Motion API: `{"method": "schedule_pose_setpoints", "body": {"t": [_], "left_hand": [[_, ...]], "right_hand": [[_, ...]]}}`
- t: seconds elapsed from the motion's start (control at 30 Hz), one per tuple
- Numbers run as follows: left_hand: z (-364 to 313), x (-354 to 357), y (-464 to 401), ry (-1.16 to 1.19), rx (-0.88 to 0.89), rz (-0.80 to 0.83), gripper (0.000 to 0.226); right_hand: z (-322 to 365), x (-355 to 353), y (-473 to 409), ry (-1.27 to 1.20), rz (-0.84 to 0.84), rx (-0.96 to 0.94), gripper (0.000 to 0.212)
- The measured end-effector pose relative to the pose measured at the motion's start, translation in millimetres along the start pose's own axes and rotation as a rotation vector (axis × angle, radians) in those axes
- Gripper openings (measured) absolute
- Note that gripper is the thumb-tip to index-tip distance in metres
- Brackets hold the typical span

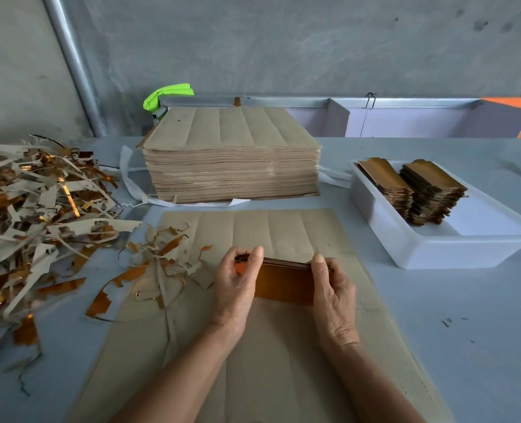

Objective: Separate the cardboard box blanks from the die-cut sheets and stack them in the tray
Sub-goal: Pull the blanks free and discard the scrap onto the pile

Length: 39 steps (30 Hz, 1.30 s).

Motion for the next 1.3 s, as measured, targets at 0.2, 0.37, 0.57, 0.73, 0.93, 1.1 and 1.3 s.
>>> {"method": "schedule_pose_setpoints", "body": {"t": [0.2, 0.37, 0.57, 0.73, 0.93, 1.1, 1.3], "left_hand": [[7.1, -1.5, -3.4, 0.021, -0.024, 0.045, 0.026], [12.3, 0.3, -5.5, 0.013, -0.083, 0.030, 0.028], [3.8, -3.6, -15.3, 0.017, -0.225, -0.061, 0.061], [19.1, 25.1, 14.7, 0.060, -0.518, 0.135, 0.048], [9.1, 32.3, 14.9, 0.170, -0.512, 0.075, 0.013], [0.0, 33.8, 18.6, 0.125, -0.527, 0.133, 0.014], [-5.1, 50.2, 26.4, 0.071, -0.524, 0.208, 0.022]], "right_hand": [[-3.0, -1.8, -3.9, 0.006, 0.031, 0.031, 0.024], [-5.1, -4.7, -5.3, 0.174, 0.259, 0.004, 0.016], [-17.1, -19.3, -12.7, -0.253, 0.006, 0.308, 0.016], [-21.5, -7.0, -1.5, -0.574, -0.040, 0.523, 0.025], [-11.8, -4.2, 6.5, -0.393, 0.097, 0.579, 0.027], [14.3, -14.0, -17.3, 0.027, 0.243, 0.395, 0.028], [13.2, 4.5, -11.0, 0.018, 0.359, 0.377, 0.034]]}}
Point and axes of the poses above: each hand's wrist, its own y-axis away from the middle knuckle, its own x-axis out of the palm, z = x × y, the point moved 7 cm from there along -y, towards the middle knuckle, and after that the axes turned 9 degrees about z, right-handed, at the moved point
